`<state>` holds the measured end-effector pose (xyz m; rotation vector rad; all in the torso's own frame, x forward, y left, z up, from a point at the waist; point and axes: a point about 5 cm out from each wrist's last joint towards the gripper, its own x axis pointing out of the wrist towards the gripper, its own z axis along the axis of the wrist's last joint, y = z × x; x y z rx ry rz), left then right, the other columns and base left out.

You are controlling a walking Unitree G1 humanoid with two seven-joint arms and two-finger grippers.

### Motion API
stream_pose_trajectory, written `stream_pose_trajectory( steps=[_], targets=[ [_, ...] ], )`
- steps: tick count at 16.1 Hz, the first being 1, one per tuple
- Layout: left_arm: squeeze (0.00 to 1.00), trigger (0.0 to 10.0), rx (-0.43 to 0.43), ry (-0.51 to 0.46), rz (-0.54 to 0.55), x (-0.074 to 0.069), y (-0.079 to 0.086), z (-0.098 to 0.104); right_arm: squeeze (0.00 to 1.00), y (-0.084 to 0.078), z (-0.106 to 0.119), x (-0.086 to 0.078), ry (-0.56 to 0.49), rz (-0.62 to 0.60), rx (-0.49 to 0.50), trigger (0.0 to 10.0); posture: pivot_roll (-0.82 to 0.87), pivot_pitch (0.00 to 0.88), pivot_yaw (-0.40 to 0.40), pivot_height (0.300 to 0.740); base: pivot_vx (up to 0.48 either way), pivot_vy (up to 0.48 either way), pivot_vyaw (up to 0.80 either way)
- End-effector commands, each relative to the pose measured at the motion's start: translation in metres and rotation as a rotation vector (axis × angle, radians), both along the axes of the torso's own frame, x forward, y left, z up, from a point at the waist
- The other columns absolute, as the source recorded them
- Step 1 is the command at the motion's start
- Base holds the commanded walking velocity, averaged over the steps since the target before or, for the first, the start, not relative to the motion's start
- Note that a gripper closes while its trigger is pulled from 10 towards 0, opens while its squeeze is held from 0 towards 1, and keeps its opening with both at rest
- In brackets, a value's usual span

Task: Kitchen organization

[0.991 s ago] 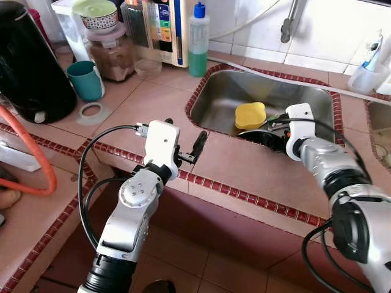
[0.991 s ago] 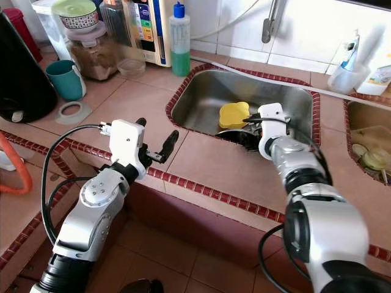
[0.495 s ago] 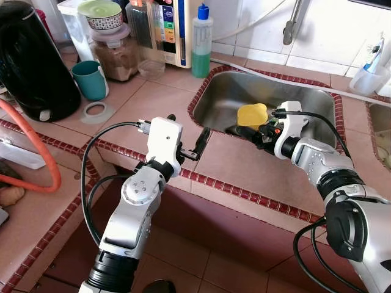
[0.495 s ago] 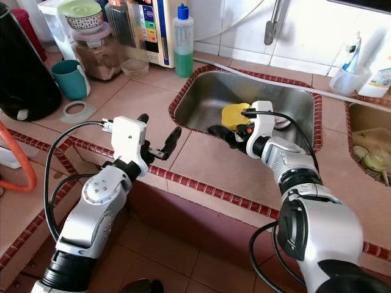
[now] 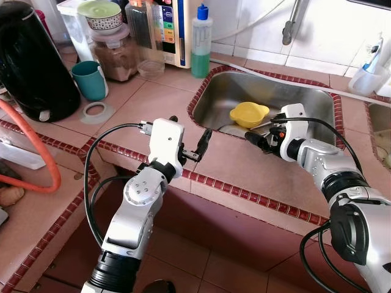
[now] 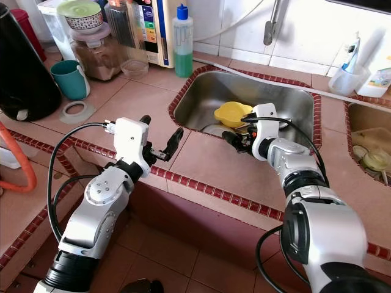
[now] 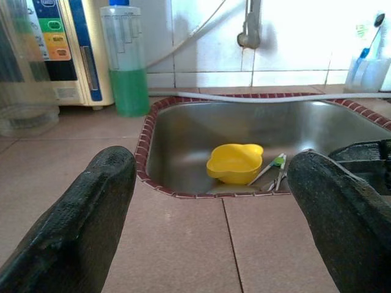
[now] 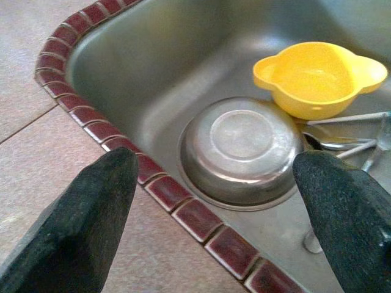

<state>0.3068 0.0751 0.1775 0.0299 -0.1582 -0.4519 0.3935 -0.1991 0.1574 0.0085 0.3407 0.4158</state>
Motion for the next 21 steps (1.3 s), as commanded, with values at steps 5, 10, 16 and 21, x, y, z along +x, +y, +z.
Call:
stream_pose_trajectory(
  steps=[5,10,16,21],
  targets=[
    [0.00,10.0,0.004,-0.015,0.013,0.002,0.001,0.001,0.00,-0.008,0.042,0.012,-0.276,-0.128,0.065,10.0,0.10,0.077,-0.007,0.740,0.000,0.000,0.00],
    [0.00,10.0,-0.010,-0.016,0.024,0.004,-0.002,0.002,0.00,-0.010,0.054,0.013,-0.379,-0.190,0.136,10.0,0.08,0.073,-0.005,0.740,0.000,0.000,0.00],
    [0.00,10.0,-0.009,0.001,0.153,0.016,0.015,-0.004,0.00,-0.009,0.044,-0.003,-0.509,-0.247,0.108,10.0,0.01,0.060,0.023,0.740,0.000,0.000,0.00],
    [0.00,10.0,0.024,-0.039,0.191,0.025,0.019,0.000,0.00,-0.004,0.024,-0.043,-0.557,-0.309,-0.010,10.0,-0.06,0.034,0.057,0.740,0.000,0.000,0.00]
  ],
)
